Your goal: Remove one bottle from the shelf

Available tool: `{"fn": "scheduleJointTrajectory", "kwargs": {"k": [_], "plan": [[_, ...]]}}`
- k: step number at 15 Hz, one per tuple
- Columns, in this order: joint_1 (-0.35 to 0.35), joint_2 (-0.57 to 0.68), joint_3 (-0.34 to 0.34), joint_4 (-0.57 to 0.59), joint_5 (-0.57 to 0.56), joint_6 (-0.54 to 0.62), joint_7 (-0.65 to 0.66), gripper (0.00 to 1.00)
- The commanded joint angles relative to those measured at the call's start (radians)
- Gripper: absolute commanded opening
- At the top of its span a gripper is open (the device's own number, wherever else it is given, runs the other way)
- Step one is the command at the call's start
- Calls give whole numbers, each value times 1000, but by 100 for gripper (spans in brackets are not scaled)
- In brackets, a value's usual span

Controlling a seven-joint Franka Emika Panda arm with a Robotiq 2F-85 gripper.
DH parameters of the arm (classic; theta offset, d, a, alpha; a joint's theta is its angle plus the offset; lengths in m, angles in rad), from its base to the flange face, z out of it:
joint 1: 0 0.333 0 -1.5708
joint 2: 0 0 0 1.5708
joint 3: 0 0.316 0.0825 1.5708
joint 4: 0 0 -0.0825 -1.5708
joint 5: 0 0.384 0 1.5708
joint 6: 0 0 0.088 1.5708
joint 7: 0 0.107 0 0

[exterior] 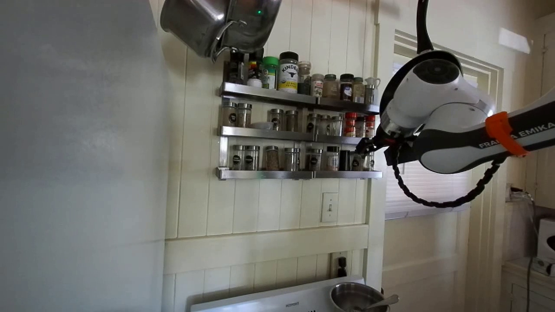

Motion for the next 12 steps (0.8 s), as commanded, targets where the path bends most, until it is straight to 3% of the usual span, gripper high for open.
{"fn": "scheduleJointTrajectory", "kwargs": {"k": [1,6,10,12], "plan": [[-5,10,-23,-43,-5,155,56,100],[-14,61,-36,-67,6,275,71,100],[-43,89,-42,-66,5,201,74,100],[-42,88,-43,-59,1,224,70,100]]}}
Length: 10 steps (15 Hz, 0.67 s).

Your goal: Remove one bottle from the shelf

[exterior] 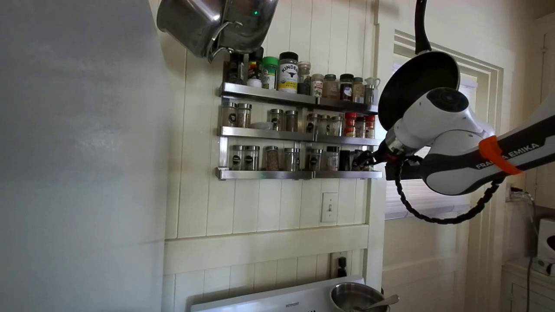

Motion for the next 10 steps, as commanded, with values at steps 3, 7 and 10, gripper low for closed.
{"fn": "scheduleJointTrajectory", "kwargs": {"k": [3,7,10], "plan": [[-47,5,26,23,-42,24,45,100],[-139,23,85,93,-112,39,103,100],[-171,55,110,130,-123,46,112,100]]}}
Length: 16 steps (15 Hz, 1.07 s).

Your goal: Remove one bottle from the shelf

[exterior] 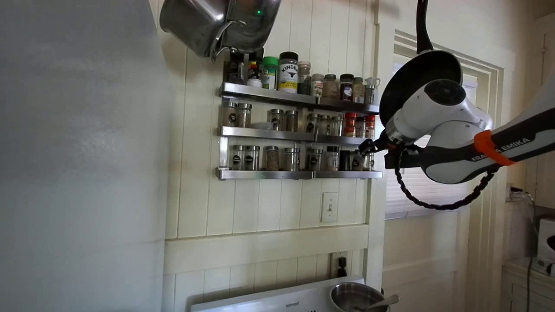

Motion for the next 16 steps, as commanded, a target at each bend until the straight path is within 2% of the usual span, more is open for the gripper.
{"fn": "scheduleJointTrajectory", "kwargs": {"k": [1,6,16], "plan": [[-51,60,40,52,-41,37,41,100],[-96,123,92,122,-64,24,42,100],[-110,216,126,210,-69,14,22,96]]}}
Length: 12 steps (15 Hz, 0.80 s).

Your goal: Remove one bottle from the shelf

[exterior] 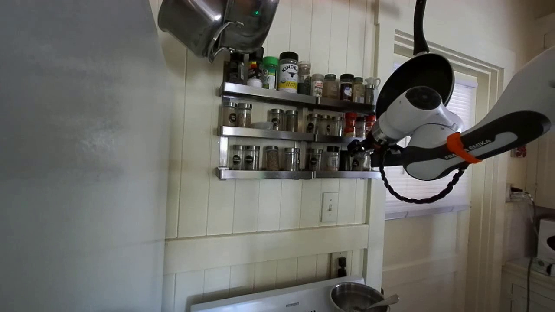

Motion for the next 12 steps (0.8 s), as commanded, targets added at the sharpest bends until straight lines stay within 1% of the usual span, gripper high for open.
{"fn": "scheduleJointTrajectory", "kwargs": {"k": [1,4,5,7,9,12], "plan": [[-16,30,12,26,-30,12,22,95],[-15,37,8,24,-26,17,20,97],[-16,39,8,25,-28,18,21,92],[-19,41,8,27,-33,17,22,68],[-23,44,7,30,-33,18,23,50],[-29,40,6,30,-36,19,26,28]]}}
